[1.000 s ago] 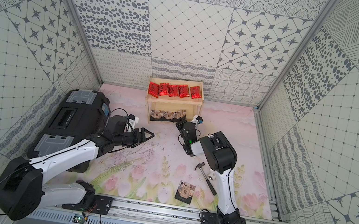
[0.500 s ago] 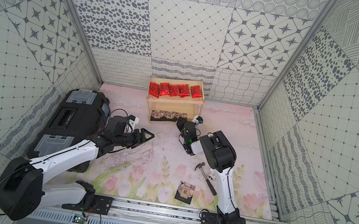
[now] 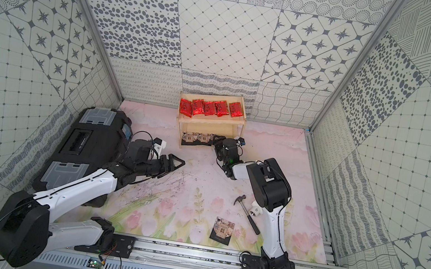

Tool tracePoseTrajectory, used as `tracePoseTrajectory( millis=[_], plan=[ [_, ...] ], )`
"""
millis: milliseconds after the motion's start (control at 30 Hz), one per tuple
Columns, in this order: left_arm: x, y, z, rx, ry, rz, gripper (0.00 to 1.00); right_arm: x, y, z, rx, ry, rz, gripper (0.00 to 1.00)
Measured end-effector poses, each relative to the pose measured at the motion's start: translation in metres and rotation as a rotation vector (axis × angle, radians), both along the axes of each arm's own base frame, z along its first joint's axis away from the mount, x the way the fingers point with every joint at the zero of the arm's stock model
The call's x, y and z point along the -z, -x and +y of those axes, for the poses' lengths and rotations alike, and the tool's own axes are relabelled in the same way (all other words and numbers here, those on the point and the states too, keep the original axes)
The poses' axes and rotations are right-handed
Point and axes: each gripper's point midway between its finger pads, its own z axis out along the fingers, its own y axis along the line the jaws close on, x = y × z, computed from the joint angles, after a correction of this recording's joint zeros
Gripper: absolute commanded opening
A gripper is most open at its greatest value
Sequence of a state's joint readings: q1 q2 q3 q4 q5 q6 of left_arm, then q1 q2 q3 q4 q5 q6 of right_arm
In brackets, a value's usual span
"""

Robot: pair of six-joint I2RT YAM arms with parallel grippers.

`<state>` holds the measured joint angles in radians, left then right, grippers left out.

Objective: Place the tea bags on the shelf by color
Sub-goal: Place the tea bag on the shelf, then move the tea bag to the center of the board.

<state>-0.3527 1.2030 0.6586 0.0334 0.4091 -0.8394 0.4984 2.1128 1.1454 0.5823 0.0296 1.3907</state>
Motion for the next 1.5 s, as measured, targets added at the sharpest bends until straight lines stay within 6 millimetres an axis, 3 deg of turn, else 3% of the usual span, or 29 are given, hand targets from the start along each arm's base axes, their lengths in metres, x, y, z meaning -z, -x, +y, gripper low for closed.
tracePoseTrajectory(
  millis=[167,333,433,533,600,767,900,967,1033,1100,1167,1233,1300,1400,1500],
  plan=[
    [0.0,0.0,0.0,0.001,0.0,-0.002,0.79,0.0,-0.006,-0.002,-0.018,-0.003,0.12,0.71],
    [0.0,0.0,0.0,0.001,0.0,-0.003,0.79,0.025,0.008,-0.014,-0.031,0.052,0.264,0.74],
    [-0.002,0.0,0.0,0.001,0.002,-0.007,0.79,0.025,0.011,-0.019,-0.036,0.075,0.294,0.73],
    [-0.003,0.0,0.0,0.001,0.002,-0.012,0.79,0.026,0.014,-0.021,-0.051,0.101,0.304,0.64],
    [-0.004,0.0,0.0,0.002,0.002,-0.014,0.79,0.03,0.019,-0.023,-0.074,0.144,0.31,0.49],
    [-0.004,0.0,0.0,0.003,0.002,-0.015,0.77,0.028,0.036,-0.03,-0.157,0.259,0.273,0.42],
    [-0.004,0.001,0.0,0.004,0.001,-0.015,0.76,-0.002,0.058,-0.029,-0.282,0.373,0.176,0.41],
    [-0.003,0.002,-0.002,0.011,-0.003,-0.014,0.76,-0.027,0.081,-0.024,-0.354,0.465,0.115,0.42],
    [-0.002,0.005,-0.008,0.028,-0.014,-0.009,0.75,-0.052,0.117,-0.012,-0.431,0.568,0.059,0.45],
    [0.002,0.008,-0.016,0.05,-0.028,0.003,0.73,-0.069,0.168,0.0,-0.52,0.681,0.023,0.46],
    [0.01,0.01,-0.024,0.076,-0.045,0.033,0.72,-0.071,0.224,0.003,-0.615,0.78,0.023,0.46],
    [0.017,0.013,-0.032,0.097,-0.064,0.065,0.73,-0.057,0.275,-0.012,-0.696,0.869,0.073,0.47],
    [0.02,0.017,-0.04,0.121,-0.079,0.082,0.74,-0.033,0.313,-0.041,-0.736,0.961,0.159,0.49],
    [0.024,0.022,-0.053,0.159,-0.096,0.099,0.74,-0.001,0.356,-0.078,-0.786,1.065,0.257,0.49],
    [0.03,0.025,-0.058,0.175,-0.112,0.12,0.75,0.02,0.383,-0.096,-0.825,1.098,0.292,0.42]
  ],
)
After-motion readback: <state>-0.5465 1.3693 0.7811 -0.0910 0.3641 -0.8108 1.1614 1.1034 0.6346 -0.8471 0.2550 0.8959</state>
